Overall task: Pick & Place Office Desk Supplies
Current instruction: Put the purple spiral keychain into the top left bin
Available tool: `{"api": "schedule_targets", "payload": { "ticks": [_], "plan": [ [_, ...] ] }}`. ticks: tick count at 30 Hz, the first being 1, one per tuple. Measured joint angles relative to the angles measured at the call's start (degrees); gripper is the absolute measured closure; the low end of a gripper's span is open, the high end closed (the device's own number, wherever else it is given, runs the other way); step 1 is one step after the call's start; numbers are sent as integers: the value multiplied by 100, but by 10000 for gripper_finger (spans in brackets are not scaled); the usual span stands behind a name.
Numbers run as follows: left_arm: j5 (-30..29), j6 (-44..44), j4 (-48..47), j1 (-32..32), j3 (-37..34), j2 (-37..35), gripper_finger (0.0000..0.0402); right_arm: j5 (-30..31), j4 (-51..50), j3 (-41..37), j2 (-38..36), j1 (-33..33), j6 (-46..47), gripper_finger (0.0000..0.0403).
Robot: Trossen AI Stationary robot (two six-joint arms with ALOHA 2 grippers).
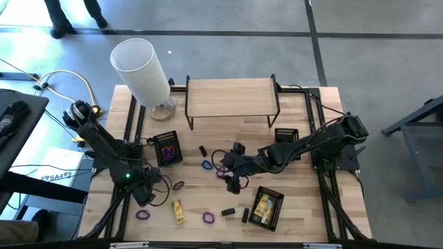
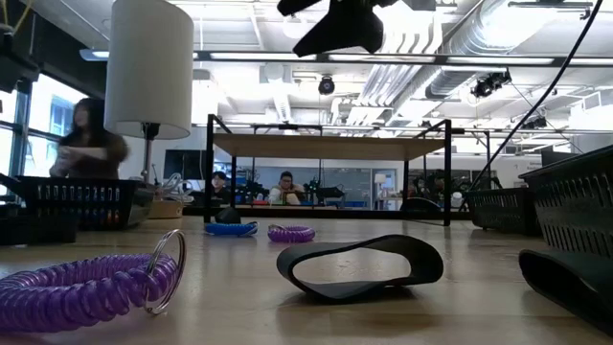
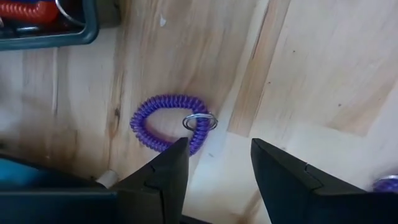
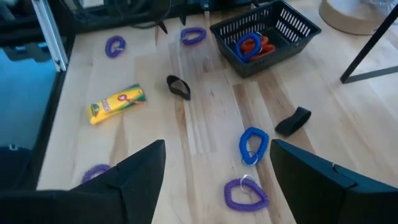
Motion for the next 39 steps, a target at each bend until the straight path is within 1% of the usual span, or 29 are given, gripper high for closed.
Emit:
{"api": "schedule_targets", "payload": {
  "ticks": [4,7,10,16,23,28,32,36,39],
  "plan": [
    [32,340,73,-14,-63,74,239,-165,156,0,0,0,272,125],
    [36,863,242,-135,-140,71,240,-287,233,0,0,0,287,125],
    [-66,1116,194,-243,-164,57,240,-318,238,0,0,18,292,125],
    [-94,1350,210,-260,-262,56,240,-302,324,0,0,140,310,125],
    [-52,1449,323,-222,-609,56,240,-274,380,0,0,307,310,125],
    [-19,1588,506,-40,-799,56,240,-272,504,0,38,409,289,125],
    [290,1921,831,217,-1016,32,240,-281,536,0,120,424,286,125],
    [431,2091,891,488,-1086,36,240,-305,495,0,120,415,249,125],
    [518,2238,934,629,-1092,38,245,-276,490,0,120,413,29,125]
  ]
}}
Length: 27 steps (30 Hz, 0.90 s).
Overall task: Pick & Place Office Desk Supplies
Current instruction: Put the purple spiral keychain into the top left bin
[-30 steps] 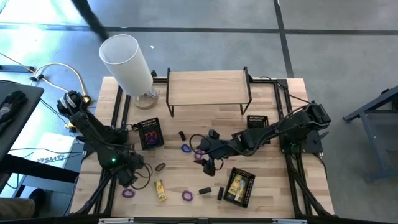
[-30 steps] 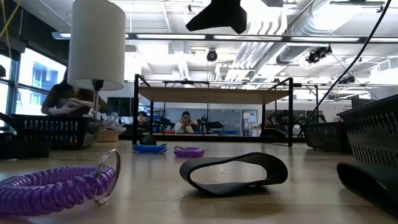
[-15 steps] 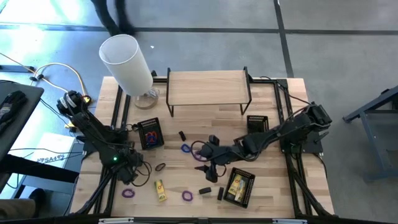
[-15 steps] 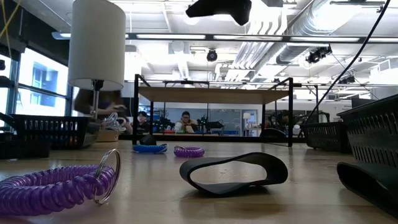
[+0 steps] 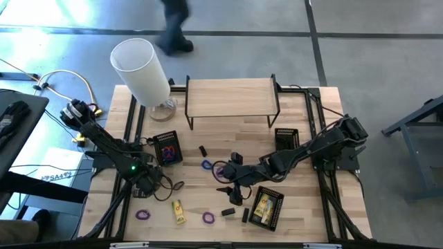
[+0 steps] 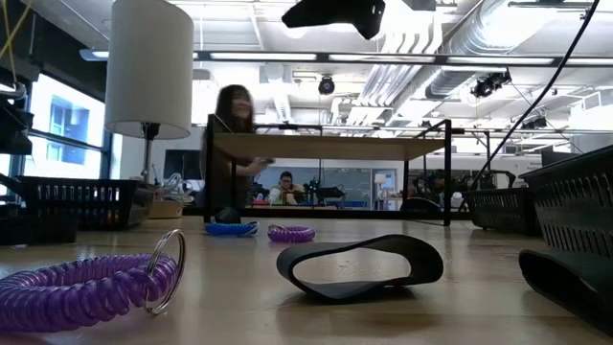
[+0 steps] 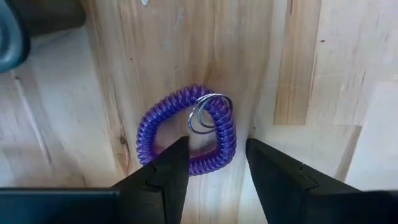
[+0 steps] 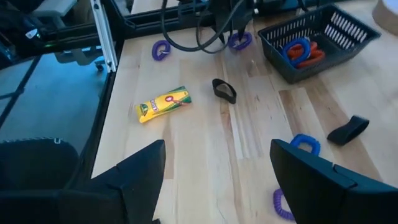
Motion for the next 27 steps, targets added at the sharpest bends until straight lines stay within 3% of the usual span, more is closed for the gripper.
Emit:
{"api": "schedule_targets", "payload": {
  "ticks": [4,12,20,27],
  "plan": [
    [76,-17,22,140,-1,4,278,-2,11,0,0,2,-310,125],
    [39,-12,53,136,-3,13,387,0,17,0,0,-11,-1002,125],
    [129,-795,-267,140,341,57,398,2,17,0,0,-11,-2048,125],
    [250,-571,-1728,184,1959,45,400,19,-37,0,0,-11,-2557,125]
  ]
}}
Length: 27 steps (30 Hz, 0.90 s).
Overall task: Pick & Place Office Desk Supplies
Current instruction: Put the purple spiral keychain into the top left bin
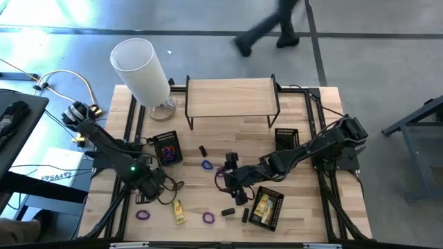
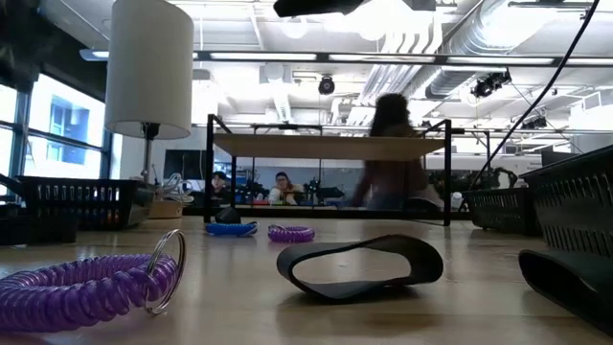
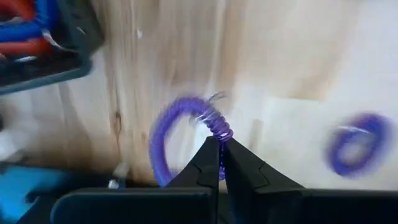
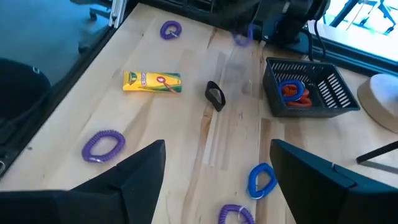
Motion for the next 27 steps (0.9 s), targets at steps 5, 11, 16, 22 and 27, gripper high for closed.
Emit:
{"api": "schedule_targets", "payload": {
  "ticks": [5,11,16,22,27],
  "plan": [
    [-466,103,-841,125,1076,-5,400,1,-14,0,0,-4,-339,125],
    [-759,657,-1319,1367,1299,-45,400,1,-23,0,0,-4,-539,125],
    [-728,2207,-1044,2650,1299,-44,400,-10,-168,0,0,-4,-530,134],
    [-451,3761,-583,3628,1169,-45,400,-33,-532,0,0,-4,-486,150],
    [-452,3202,-676,4096,1014,-45,382,-53,-844,0,0,-4,-482,161]
  ]
}}
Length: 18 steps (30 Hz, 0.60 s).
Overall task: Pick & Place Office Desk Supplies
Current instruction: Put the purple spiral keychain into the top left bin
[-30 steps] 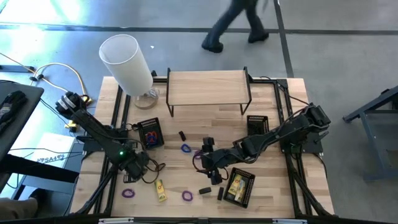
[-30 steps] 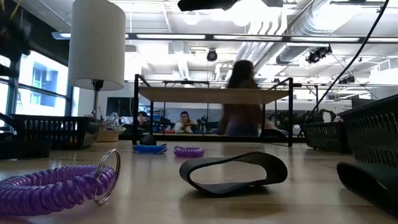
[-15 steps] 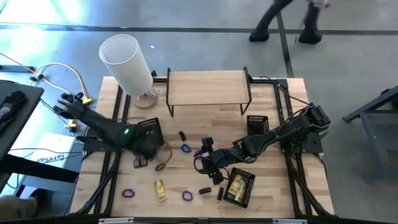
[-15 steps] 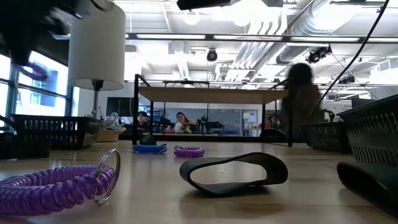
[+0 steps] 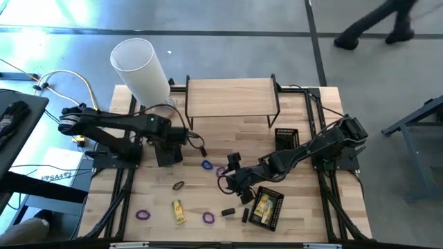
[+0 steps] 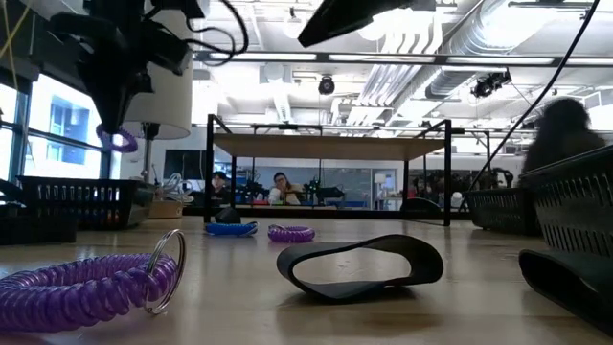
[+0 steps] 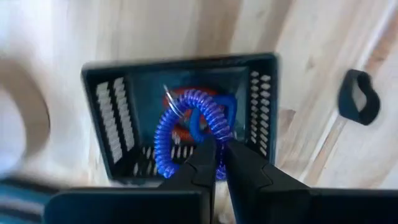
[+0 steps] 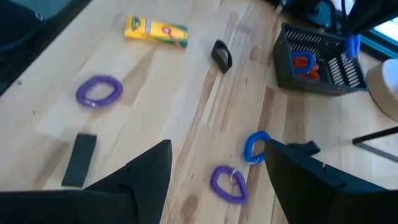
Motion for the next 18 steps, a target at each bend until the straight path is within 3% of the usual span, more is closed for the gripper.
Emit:
{"api": "schedule_targets", "payload": {
  "ticks": [7,12,18],
  "plan": [
    [-2,323,-93,209,-1,0,373,-244,-157,0,-2,-151,17,167],
    [-210,-112,-8,351,-1,37,372,-629,-162,0,-2,-308,337,167],
    [58,-197,-44,479,-1,35,370,-835,-139,0,-2,-378,614,168]
  ]
}}
